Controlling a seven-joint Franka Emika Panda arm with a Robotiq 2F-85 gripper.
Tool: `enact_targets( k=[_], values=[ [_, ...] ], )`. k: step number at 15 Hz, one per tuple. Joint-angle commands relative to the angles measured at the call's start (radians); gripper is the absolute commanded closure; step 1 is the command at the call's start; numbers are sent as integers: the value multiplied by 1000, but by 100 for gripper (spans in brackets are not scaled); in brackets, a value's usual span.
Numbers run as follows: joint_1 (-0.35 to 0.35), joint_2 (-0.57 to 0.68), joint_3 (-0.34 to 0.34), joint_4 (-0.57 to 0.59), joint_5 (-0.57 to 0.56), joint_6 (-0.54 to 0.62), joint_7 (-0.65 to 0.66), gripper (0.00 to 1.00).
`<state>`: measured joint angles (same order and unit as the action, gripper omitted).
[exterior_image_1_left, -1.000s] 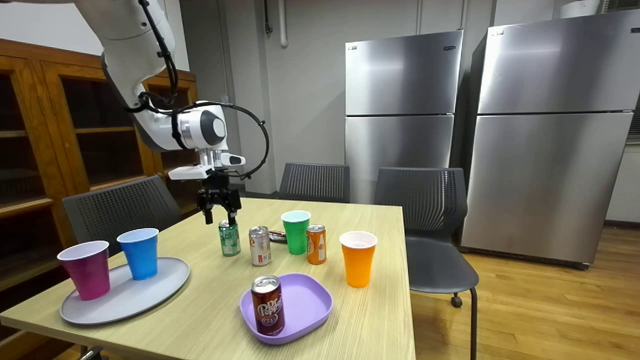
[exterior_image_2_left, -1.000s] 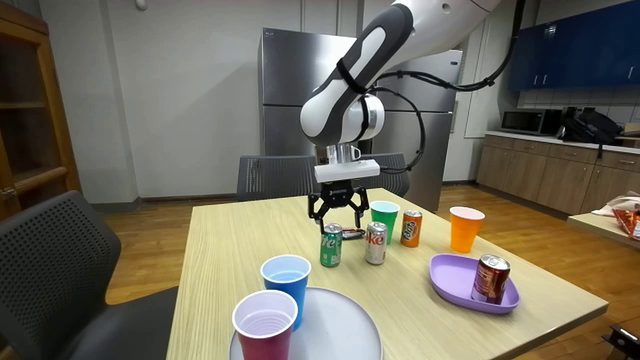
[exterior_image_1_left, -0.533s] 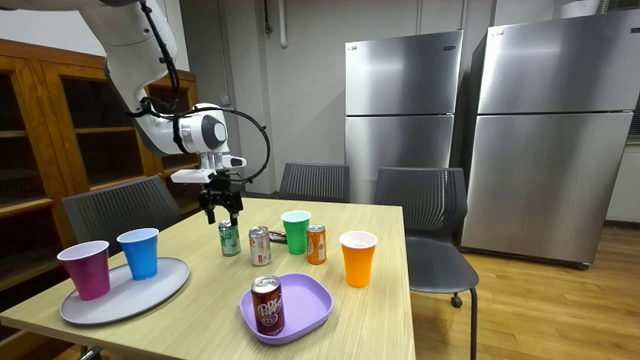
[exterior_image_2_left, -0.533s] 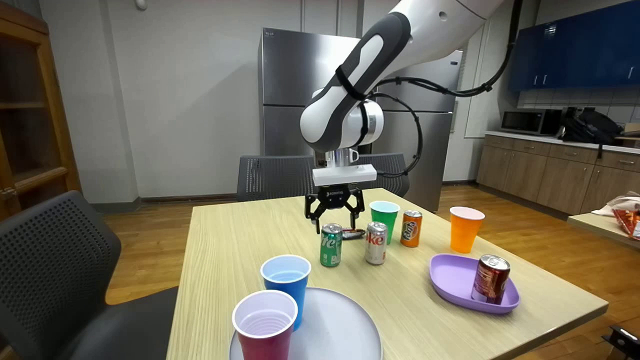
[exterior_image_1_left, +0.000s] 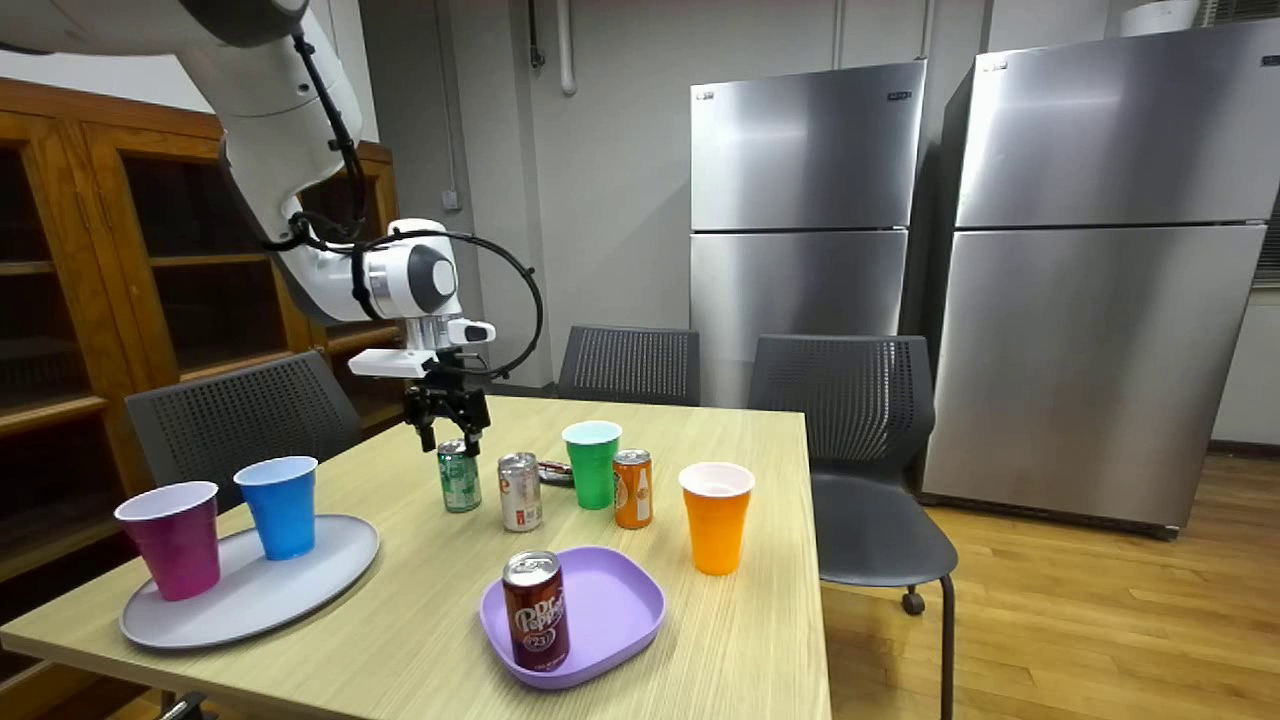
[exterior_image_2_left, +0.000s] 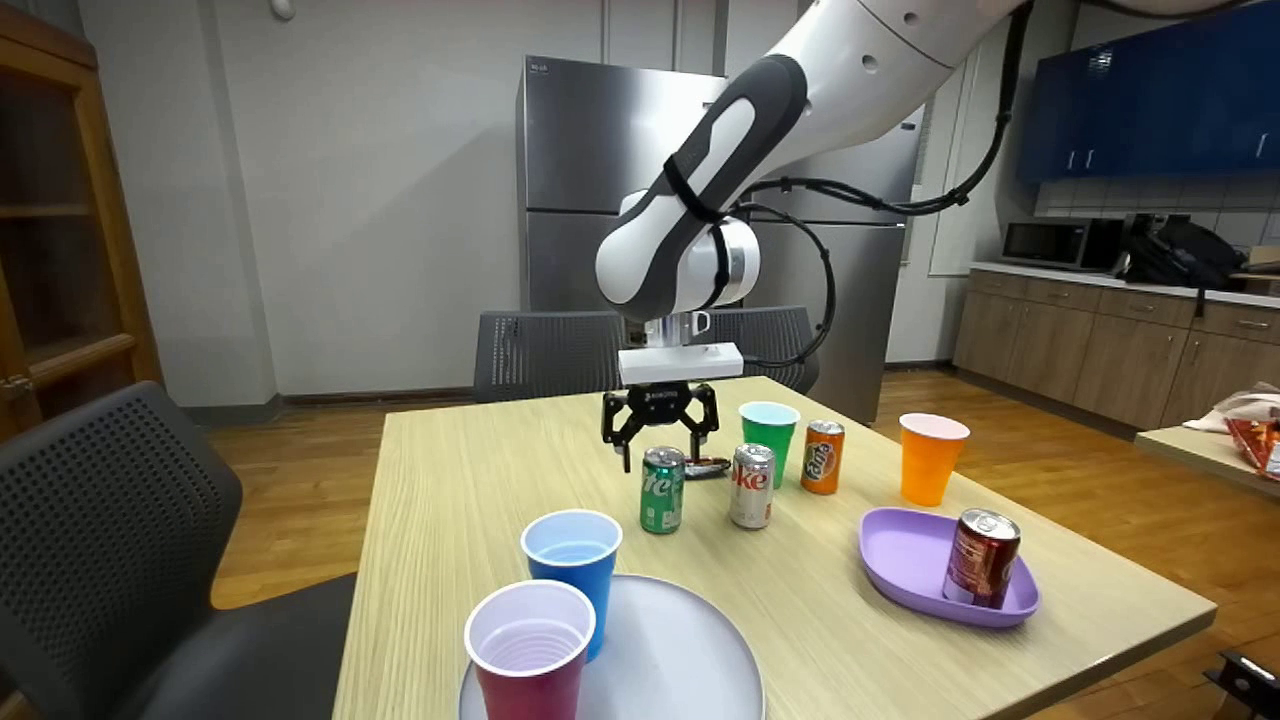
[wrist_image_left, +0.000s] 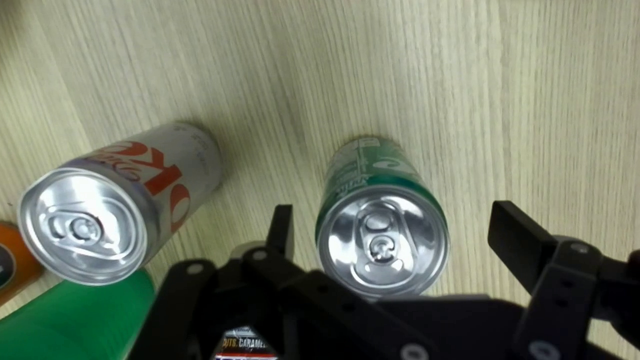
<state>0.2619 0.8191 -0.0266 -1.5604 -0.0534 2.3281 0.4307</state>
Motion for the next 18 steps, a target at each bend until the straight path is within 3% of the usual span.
enact_targets(
  k=[1,2,3,8,9,18],
  values=[
    [-4,36,1,52,6,4,-15,0],
    [-4,40,1,56,8,5,-14,0],
    [-4,43,0,59,7,7,-13,19],
    [-3,47,-3,59,4,18,-15,58],
    [-3,46,-3,57,3,22,-16,62],
    [-37,-35,11,11,8,-17,-103,62]
  ],
)
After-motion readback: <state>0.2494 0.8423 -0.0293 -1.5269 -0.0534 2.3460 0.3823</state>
